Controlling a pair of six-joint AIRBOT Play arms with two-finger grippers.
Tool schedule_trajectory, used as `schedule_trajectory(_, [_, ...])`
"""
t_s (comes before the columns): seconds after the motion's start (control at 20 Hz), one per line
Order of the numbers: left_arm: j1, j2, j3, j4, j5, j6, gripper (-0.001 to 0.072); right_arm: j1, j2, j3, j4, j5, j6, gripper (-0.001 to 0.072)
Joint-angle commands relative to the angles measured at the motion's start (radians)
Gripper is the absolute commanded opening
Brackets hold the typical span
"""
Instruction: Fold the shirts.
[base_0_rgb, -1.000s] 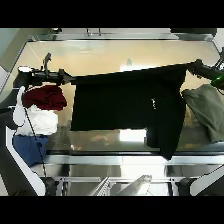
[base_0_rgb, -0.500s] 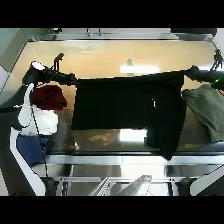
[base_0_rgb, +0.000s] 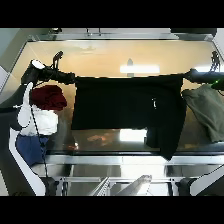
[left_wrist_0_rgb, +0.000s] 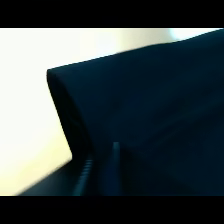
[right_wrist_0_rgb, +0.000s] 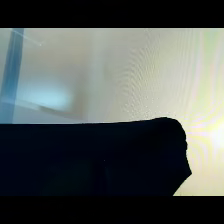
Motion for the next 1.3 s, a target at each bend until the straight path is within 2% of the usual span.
schedule_trajectory(0.0, [0.001,0.002,0.005,0.0,-0.069,0.003,0.0285,0.0,0.0,0.001,-0.004,0.035,0.001,0.0299])
schedule_trajectory(0.1, [0.011,0.002,0.04,0.0,-0.153,0.002,0.0285,-0.002,0.008,0.001,-0.005,0.069,0.002,0.0299])
schedule_trajectory(0.25, [0.045,0.023,0.113,0.0,-0.269,-0.066,0.0284,-0.005,0.053,0.001,-0.136,0.098,0.126,0.029])
schedule_trajectory(0.3, [0.064,0.052,0.097,0.0,-0.283,-0.081,0.0284,-0.01,0.077,0.001,-0.191,0.122,0.183,0.023])
schedule_trajectory(0.35, [0.087,0.096,0.056,0.0,-0.285,-0.101,0.0284,-0.017,0.101,0.001,-0.229,0.153,0.214,0.007])
schedule_trajectory(0.4, [0.113,0.137,0.018,0.0,-0.288,-0.126,0.0284,-0.028,0.129,0.001,-0.251,0.175,0.26,0.0016])
schedule_trajectory(0.45, [0.142,0.179,-0.018,0.0,-0.299,-0.155,0.0279,-0.039,0.161,0.001,-0.25,0.196,0.31,0.0016])
schedule_trajectory(0.5, [0.166,0.214,-0.047,0.0,-0.315,-0.171,0.0233,-0.047,0.193,0.001,-0.25,0.216,0.342,0.0015])
schedule_trajectory(0.55, [0.188,0.249,-0.079,0.0,-0.34,-0.173,0.0006,-0.052,0.228,0.001,-0.25,0.239,0.372,0.0015])
schedule_trajectory(0.7, [0.219,0.349,-0.21,0.0,-0.372,-0.173,-0.0004,-0.057,0.315,-0.002,-0.251,0.37,0.402,0.0015])
schedule_trajectory(0.85, [0.206,0.439,-0.42,0.0,-0.354,-0.143,-0.0004,-0.059,0.377,-0.049,-0.251,0.529,0.376,0.0016])
schedule_trajectory(1.0, [0.179,0.501,-0.637,0.0,-0.275,-0.079,-0.0004,-0.095,0.51,-0.258,-0.243,0.521,0.357,0.0015])
schedule_trajectory(1.05, [0.172,0.505,-0.675,0.008,-0.261,-0.074,0.0091,-0.111,0.564,-0.341,-0.235,0.497,0.348,0.0016])
schedule_trajectory(1.15, [0.164,0.504,-0.726,0.051,-0.248,-0.081,0.0684,-0.138,0.671,-0.499,-0.236,0.451,0.323,0.0016])
schedule_trajectory(1.2, [0.159,0.503,-0.742,0.077,-0.241,-0.088,0.0716,-0.146,0.713,-0.563,-0.236,0.43,0.306,0.0016])
schedule_trajectory(1.25, [0.155,0.503,-0.748,0.109,-0.225,-0.093,0.0715,-0.153,0.742,-0.607,-0.236,0.418,0.295,0.0016])
